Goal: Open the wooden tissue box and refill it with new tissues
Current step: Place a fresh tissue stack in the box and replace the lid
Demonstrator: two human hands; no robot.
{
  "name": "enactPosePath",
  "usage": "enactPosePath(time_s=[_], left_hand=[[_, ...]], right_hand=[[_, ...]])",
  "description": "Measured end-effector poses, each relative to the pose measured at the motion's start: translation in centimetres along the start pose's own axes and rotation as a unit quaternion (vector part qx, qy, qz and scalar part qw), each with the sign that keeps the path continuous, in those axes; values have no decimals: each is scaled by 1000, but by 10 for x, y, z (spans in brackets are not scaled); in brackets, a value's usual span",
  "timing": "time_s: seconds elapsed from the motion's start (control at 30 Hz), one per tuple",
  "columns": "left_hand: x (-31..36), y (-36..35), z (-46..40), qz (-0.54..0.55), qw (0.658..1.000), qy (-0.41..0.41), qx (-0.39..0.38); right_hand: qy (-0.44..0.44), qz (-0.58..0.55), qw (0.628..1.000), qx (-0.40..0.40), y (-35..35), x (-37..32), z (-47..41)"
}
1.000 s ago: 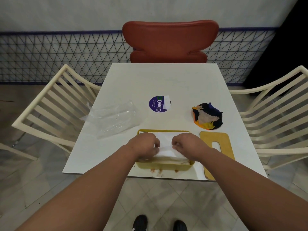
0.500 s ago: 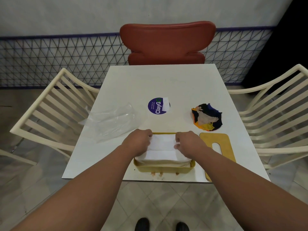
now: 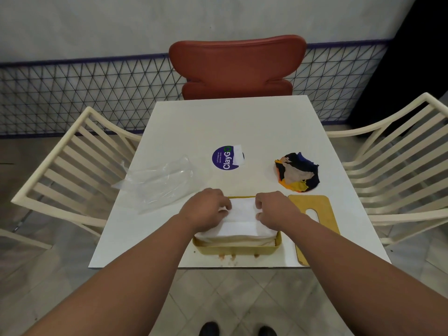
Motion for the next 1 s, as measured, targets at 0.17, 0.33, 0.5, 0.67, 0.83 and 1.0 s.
enactPosePath(time_s=[0.17, 0.33, 0.5, 0.67, 0.83, 1.0], left_hand=[[9, -12, -3, -42, 998, -21, -33], [10, -14, -1, -46, 998, -15, -41], [10, -17, -1, -39, 998, -8, -43], [9, -17, -1, -32, 999, -9, -37], [6, -17, 1, -27, 999, -2, -38], [7, -13, 1, -10, 999, 8, -42]], right_hand=[[-54, -162, 979, 114, 10, 26, 8], [-258, -187, 934, 160, -23, 101, 27], [-294, -132, 945, 51, -65, 122, 33], [-297, -127, 946, 40, -73, 118, 23], [-311, -145, 938, 55, -73, 122, 21], [-267, -203, 930, 153, -58, 124, 30]])
Point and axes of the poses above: each hand's wrist, its own z-axis away from the middle knuckle, its own y-axis out of the back of the hand, x = y × z, the point moved 3 cm from there along -z, towards the middle knuckle
